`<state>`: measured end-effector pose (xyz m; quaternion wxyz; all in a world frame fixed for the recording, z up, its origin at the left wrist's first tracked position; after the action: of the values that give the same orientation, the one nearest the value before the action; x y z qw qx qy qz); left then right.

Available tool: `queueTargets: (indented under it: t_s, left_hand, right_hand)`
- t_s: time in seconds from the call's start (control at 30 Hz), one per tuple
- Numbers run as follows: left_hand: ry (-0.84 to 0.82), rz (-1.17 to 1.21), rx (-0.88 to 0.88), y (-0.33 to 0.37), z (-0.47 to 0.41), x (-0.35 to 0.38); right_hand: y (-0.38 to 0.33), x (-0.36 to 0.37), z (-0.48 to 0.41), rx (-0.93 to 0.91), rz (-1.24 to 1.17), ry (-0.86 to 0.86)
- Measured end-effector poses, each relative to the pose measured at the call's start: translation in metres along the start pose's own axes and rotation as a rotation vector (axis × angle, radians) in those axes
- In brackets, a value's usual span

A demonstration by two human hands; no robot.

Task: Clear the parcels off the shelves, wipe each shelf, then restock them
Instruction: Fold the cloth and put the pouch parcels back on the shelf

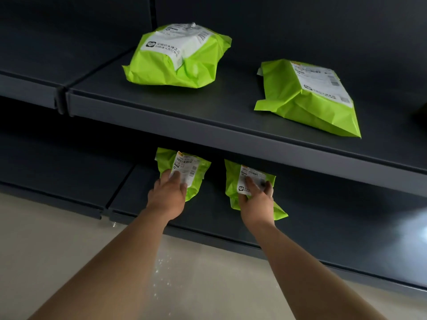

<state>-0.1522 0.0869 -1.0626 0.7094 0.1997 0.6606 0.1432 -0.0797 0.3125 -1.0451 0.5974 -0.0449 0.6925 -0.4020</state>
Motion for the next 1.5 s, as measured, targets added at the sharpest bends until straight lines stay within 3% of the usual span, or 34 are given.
queueTargets:
  t_s: [0.27,0.53,0.87,1.1,1.27,1.5]
  left_hand:
    - [-0.002,-0.055,0.066,-0.003,-0.003,-0.001]
    - [0.016,-0.047,0.068,0.0,-0.004,0.001]
    - [0.003,-0.066,-0.062,0.0,0.001,-0.001]
    - [0.111,0.013,0.149,0.04,0.037,-0.028]
    - [-0.111,0.332,0.054,0.065,0.087,-0.076]
    - [-0.265,0.474,0.004,0.144,0.153,-0.21]
  right_hand:
    - [0.007,0.021,-0.015,0.035,0.223,0.005]
    - [0.038,0.018,-0.018,0.203,0.326,0.003]
    - [0.034,0.006,-0.01,0.107,0.469,-0.052]
    - [-0.003,-0.016,0.024,-0.121,0.211,-0.001]
    - [-0.037,-0.074,0.077,-0.022,0.02,-0.046]
    - [-0.115,-0.217,0.149,0.09,-0.165,-0.08]
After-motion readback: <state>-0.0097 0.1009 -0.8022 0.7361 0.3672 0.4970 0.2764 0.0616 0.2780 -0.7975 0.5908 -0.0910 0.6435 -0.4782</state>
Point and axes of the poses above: each hand's wrist, its own z-axis away from the middle knuckle, its own x-axis out of the palm, y = z × x, the point moved 6 cm from there along -z, towards the middle knuckle, and after that the axes turned 3 degrees about y, right-handed, at the moved point
